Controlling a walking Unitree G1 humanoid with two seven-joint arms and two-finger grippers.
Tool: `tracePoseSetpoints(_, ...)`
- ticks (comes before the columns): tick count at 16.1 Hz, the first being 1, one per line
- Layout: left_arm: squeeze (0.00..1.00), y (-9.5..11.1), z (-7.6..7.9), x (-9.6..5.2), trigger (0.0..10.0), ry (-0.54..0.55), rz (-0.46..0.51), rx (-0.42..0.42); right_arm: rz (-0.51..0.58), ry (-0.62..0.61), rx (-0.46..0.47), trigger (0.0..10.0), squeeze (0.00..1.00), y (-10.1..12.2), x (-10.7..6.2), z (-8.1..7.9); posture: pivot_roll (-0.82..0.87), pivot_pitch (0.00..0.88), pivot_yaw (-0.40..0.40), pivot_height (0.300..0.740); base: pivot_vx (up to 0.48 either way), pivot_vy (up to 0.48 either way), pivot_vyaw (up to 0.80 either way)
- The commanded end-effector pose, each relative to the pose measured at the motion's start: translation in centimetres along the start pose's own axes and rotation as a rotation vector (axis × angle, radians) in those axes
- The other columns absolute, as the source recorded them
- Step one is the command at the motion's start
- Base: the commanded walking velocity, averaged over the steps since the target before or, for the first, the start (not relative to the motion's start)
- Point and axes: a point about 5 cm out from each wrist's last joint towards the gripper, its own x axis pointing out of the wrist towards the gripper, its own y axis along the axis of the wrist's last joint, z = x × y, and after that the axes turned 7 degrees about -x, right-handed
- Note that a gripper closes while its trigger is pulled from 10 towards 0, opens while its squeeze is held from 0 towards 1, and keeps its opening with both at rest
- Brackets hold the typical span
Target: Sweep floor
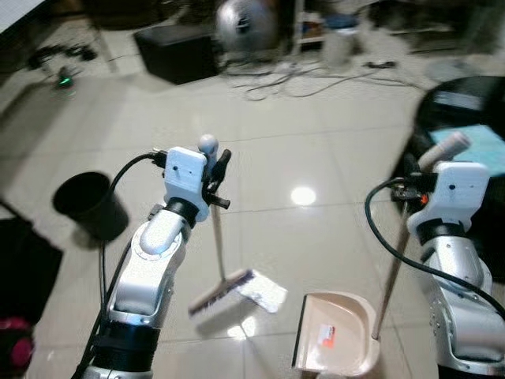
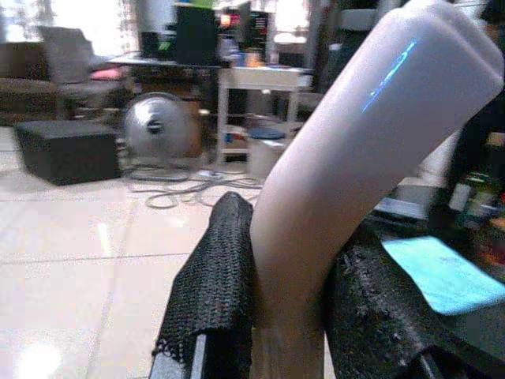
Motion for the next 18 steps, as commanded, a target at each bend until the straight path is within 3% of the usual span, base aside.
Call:
tracePoseSetpoints(1,0.0,0.8,0.1,0.1,10.0,-0.002,0.035,0.008,0.022,-0.002,-0.023,10.0,0.0,0.4,0.2,0.2,-0.11,0.043,0.067,0.74,0.39,0.0,0.0)
tracePoseSetpoints(13,0.0,0.4,0.5,0.1,10.0,-0.016,0.02,-0.008,-0.004,-0.017,-0.005,10.0,0.0,0.0,0.0,0.4,-0.12,0.043,0.064,0.74,0.384,0.0,0.0)
tracePoseSetpoints(18,0.0,-0.1,0.0,0.0,10.0,0.011,0.003,-0.015,-0.053,-0.049,0.027,10.0,0.0,-0.6,-0.4,0.6,-0.12,0.048,0.071,0.74,0.0,0.0,-0.31)
